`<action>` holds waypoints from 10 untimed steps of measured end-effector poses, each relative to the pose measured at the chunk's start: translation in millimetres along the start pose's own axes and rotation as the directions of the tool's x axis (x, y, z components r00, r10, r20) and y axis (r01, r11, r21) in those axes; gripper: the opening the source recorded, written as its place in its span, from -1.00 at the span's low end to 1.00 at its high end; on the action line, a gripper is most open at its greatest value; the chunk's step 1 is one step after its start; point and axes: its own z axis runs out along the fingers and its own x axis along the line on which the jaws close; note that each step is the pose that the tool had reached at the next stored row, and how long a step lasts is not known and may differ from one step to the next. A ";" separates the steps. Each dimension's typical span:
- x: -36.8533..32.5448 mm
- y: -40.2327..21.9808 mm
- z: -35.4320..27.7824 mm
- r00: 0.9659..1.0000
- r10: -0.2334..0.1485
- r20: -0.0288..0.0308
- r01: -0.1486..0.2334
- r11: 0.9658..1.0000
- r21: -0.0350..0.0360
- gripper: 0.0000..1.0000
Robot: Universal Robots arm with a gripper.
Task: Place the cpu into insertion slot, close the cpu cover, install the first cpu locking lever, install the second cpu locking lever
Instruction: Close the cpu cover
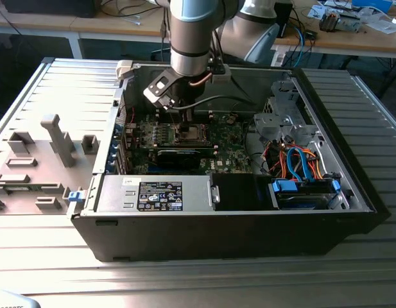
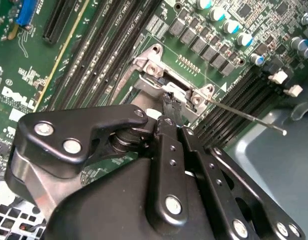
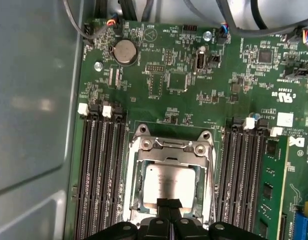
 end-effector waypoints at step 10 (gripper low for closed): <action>0.0 -2.1 9.2 1.000 0.000 0.000 0.000 1.000 0.000 -0.79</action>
